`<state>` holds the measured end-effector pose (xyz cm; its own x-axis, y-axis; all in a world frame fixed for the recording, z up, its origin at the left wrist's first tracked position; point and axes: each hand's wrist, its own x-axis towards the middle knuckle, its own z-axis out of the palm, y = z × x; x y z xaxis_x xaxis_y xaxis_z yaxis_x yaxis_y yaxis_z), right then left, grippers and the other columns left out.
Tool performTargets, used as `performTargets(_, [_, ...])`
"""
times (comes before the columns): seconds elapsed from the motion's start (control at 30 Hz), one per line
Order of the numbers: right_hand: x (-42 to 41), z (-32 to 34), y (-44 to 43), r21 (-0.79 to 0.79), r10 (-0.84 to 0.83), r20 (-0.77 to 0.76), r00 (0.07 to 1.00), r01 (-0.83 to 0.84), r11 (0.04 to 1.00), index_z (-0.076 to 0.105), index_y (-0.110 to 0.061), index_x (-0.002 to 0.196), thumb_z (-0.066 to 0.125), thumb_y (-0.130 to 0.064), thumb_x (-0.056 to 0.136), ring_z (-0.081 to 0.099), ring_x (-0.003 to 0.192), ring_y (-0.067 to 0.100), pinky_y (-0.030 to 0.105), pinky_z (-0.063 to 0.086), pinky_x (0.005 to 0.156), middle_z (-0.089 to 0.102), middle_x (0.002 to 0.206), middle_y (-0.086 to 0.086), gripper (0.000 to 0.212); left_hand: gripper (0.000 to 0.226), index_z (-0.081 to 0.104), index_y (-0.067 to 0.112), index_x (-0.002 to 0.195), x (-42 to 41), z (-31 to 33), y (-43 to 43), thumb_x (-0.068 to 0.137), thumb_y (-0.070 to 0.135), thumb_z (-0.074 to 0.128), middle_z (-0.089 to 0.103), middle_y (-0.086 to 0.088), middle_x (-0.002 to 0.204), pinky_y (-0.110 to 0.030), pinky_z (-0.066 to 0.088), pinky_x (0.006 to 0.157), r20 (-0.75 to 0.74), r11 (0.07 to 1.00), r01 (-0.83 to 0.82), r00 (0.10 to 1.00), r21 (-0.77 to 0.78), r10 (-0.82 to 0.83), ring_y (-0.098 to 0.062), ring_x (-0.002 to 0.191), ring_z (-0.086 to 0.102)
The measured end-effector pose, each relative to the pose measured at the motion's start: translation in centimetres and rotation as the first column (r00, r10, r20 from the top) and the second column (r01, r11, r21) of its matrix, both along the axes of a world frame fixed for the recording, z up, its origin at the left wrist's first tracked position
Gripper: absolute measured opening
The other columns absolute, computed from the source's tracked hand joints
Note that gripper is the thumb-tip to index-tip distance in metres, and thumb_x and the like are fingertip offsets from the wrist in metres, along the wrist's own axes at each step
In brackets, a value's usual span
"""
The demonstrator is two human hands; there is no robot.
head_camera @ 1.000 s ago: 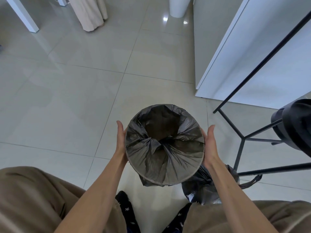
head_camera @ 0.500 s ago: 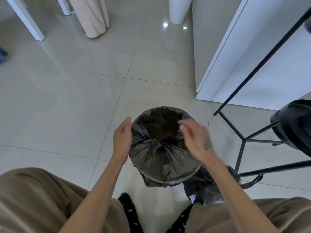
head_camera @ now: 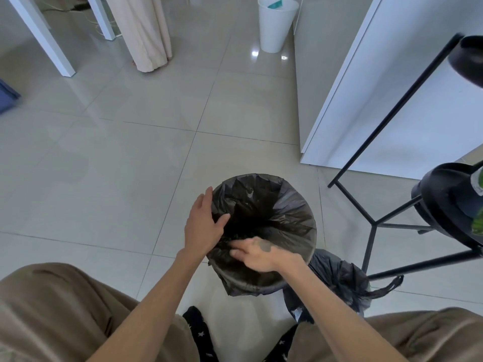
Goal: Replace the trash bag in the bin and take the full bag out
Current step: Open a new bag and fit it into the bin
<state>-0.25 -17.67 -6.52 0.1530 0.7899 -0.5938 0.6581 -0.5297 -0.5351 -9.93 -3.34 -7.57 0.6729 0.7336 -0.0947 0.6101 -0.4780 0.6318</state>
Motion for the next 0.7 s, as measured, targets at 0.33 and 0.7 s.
performTargets(0.33, [8.7, 0.7, 1.2, 0.09, -0.16, 0.222, 0.962, 0.143, 0.986, 0.055, -0.014, 0.141, 0.04, -0.005, 0.098, 0.05, 0.135, 0.025, 0.038, 0.039, 0.114, 0.056, 0.146, 0.009, 0.046, 0.045, 0.065, 0.02, 0.123, 1.8, 1.4, -5.1, 0.102, 0.048, 0.038, 0.071, -0.003, 0.114, -0.045, 0.055, 0.089, -0.102, 0.814, 0.561, 0.81, -0.154, -0.577, -0.023, 0.102, 0.067])
performTargets(0.7, [10.8, -1.5, 3.2, -0.131, -0.186, 0.178, 0.966, 0.21, 0.969, 0.025, -0.019, 0.158, 0.035, -0.004, 0.098, 0.029, 0.149, 0.029, 0.035, 0.03, 0.119, 0.026, 0.164, 0.008, 0.062, 0.075, 0.026, 0.016, 0.158, 5.2, -1.6, -7.0, 0.101, 0.063, 0.011, 0.028, -0.009, 0.164, -0.036, 0.017, 0.121, -0.426, 0.621, 0.498, 0.456, -0.606, -0.781, -0.027, 0.151, 0.023])
